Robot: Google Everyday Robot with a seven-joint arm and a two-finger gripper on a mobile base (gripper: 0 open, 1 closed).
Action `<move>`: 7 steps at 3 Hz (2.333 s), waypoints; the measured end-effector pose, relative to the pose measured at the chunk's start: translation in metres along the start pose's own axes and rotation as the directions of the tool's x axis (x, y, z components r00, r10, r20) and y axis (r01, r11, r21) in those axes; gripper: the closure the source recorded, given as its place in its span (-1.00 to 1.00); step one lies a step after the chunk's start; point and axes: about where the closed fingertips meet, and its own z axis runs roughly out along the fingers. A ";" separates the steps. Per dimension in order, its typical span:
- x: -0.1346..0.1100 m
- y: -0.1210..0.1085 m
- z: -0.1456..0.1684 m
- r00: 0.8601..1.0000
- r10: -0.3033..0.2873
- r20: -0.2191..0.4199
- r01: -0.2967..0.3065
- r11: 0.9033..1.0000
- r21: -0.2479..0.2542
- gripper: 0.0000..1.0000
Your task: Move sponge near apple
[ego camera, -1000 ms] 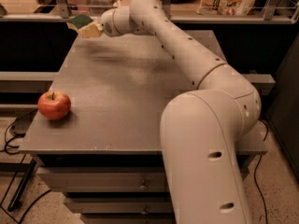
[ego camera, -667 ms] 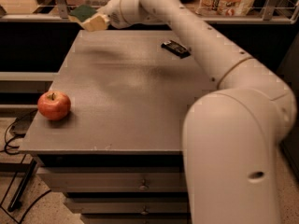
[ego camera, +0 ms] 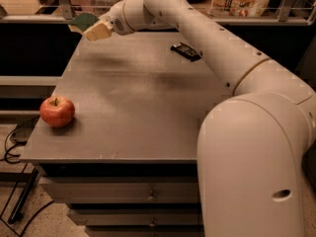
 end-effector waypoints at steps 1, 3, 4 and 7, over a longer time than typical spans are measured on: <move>0.002 0.007 0.003 0.999 -0.023 -0.042 0.022 0.999 -0.042 1.00; 0.020 0.058 -0.037 0.994 -0.032 -0.105 0.019 0.993 -0.119 1.00; 0.044 0.096 -0.057 0.991 -0.011 -0.137 -0.011 0.988 -0.154 1.00; 0.108 0.186 -0.078 0.975 0.078 -0.207 -0.134 0.953 -0.272 0.03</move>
Offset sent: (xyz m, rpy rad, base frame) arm -0.0779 -0.0199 -0.0260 -0.1738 0.0952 0.1354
